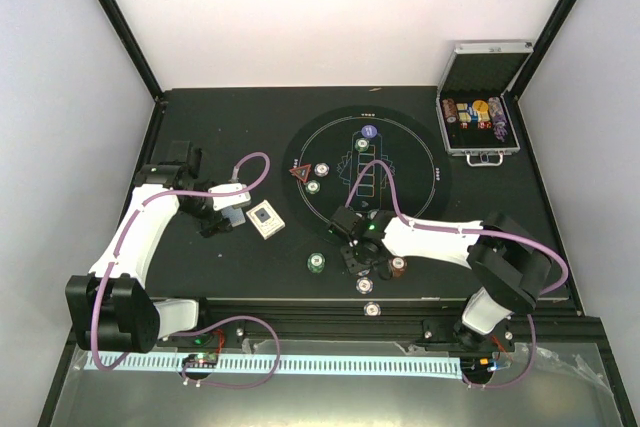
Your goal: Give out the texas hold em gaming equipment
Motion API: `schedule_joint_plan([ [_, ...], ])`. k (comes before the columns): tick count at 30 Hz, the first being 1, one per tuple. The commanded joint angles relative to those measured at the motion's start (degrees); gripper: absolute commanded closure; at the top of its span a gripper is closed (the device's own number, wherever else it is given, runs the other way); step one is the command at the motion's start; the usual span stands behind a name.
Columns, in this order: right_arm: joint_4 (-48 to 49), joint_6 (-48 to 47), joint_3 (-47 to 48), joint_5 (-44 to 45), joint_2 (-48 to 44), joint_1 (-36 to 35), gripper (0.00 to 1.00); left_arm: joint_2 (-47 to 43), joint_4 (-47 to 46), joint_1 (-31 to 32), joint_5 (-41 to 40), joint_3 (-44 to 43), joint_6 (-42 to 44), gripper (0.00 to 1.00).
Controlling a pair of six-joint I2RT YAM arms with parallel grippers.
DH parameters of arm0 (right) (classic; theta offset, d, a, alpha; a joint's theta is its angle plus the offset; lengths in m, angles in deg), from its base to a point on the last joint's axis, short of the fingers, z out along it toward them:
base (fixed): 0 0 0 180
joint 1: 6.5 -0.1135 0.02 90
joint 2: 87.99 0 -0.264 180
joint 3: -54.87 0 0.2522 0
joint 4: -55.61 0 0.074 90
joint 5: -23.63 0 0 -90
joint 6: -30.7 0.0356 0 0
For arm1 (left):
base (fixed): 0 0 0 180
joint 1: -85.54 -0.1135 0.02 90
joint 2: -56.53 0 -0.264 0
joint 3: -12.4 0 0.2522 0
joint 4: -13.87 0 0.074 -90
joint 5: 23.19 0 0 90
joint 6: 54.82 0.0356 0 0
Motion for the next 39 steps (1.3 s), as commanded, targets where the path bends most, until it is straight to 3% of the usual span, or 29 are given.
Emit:
schedule_joint_plan([
  [1,0.3,0.6,0.1,0.3,-1.2,-0.2,0.60,-1.0,0.7,-0.5,-0.1,-1.5,1.0,0.98],
  [16,-1.1,-0.2,2.2,0.2,-0.8,-0.2,0.78,-1.0,0.5,-0.5,-0.1,-1.2,1.1,0.98],
  [18,-1.4,-0.4,2.6,0.3,-0.7,-0.2,0.74,-1.0,0.5,-0.4,-0.2,-1.1,1.1,0.99],
  [23,-2.7,-0.4,2.7,0.3,-1.8,-0.2,0.46,-1.1,0.7,-0.4,-0.1,-1.3,1.3,0.98],
  [26,-3.2,-0.2,1.4,0.5,-3.7,-0.2,0.36,-1.2,0.7,-0.4,0.1,-1.4,1.3,0.98],
  [39,-1.0,-1.2,-5.8,-2.3,-6.1,-0.2,0.29,-1.6,0.9,-0.4,0.0,-1.4,1.1,0.98],
])
